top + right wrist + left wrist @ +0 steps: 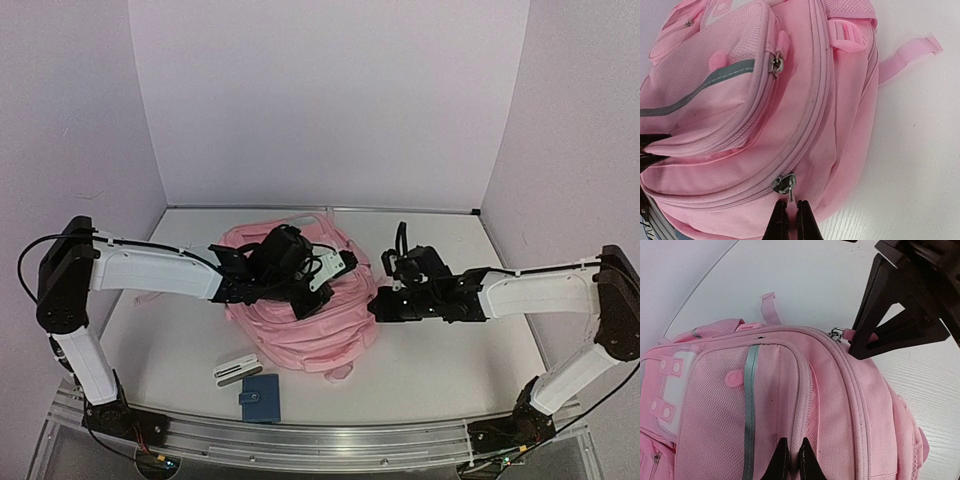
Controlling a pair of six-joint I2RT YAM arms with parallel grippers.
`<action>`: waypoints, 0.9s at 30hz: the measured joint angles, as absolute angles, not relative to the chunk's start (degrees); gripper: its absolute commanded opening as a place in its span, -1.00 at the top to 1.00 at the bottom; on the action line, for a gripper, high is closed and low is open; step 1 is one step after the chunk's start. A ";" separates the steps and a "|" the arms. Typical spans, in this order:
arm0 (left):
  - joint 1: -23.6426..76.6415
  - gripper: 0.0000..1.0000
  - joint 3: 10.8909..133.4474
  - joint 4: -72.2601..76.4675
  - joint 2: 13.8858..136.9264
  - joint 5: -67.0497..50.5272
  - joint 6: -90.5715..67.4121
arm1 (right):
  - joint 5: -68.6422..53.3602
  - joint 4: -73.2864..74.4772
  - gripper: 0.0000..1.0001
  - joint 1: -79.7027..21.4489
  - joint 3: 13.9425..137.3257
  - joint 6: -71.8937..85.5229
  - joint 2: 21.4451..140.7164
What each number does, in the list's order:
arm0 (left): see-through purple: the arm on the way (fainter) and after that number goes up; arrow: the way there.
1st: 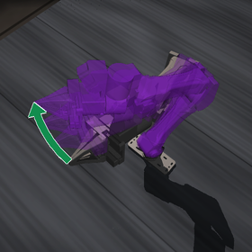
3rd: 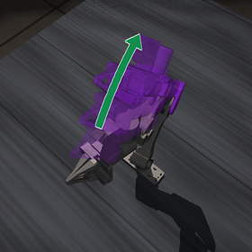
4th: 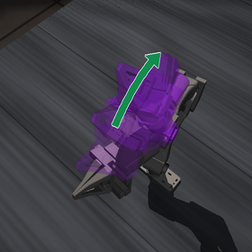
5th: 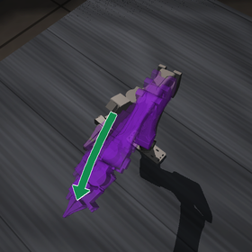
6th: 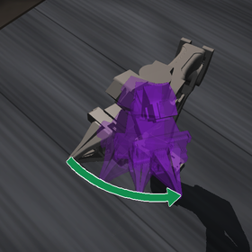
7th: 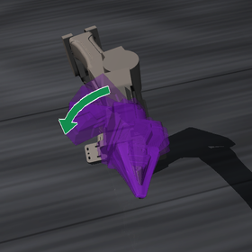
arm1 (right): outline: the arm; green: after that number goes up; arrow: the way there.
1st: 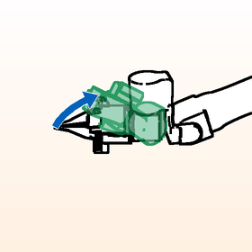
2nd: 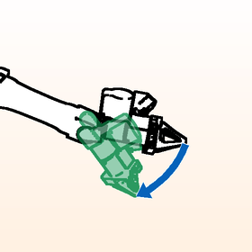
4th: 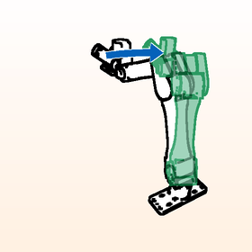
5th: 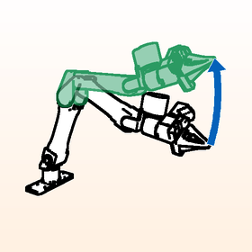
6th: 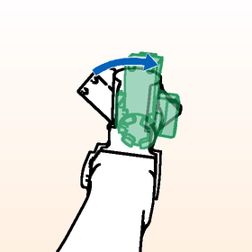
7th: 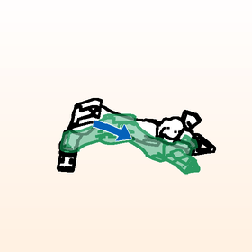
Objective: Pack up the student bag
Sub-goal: Zip the student bag at the center of the board.
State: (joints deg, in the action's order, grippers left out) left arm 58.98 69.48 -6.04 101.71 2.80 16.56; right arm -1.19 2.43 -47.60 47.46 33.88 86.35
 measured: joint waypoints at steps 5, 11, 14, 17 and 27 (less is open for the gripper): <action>59.00 1.00 66.35 -6.17 98.14 1.35 16.71 | -2.40 3.45 1.00 -46.74 48.53 31.93 86.38; 58.97 1.00 62.79 -5.47 94.50 1.33 17.98 | -5.04 5.29 1.00 -44.33 53.52 26.75 89.99; 58.94 1.00 62.11 -5.56 93.93 1.78 18.26 | -5.58 6.06 1.00 -43.19 56.78 23.15 93.57; 58.79 0.99 62.11 -5.91 93.93 2.49 18.24 | -4.36 6.57 1.00 -42.87 60.08 19.31 96.80; 54.45 -0.60 62.99 -10.06 92.80 3.99 4.59 | -0.65 6.81 1.00 -42.05 63.94 13.07 99.77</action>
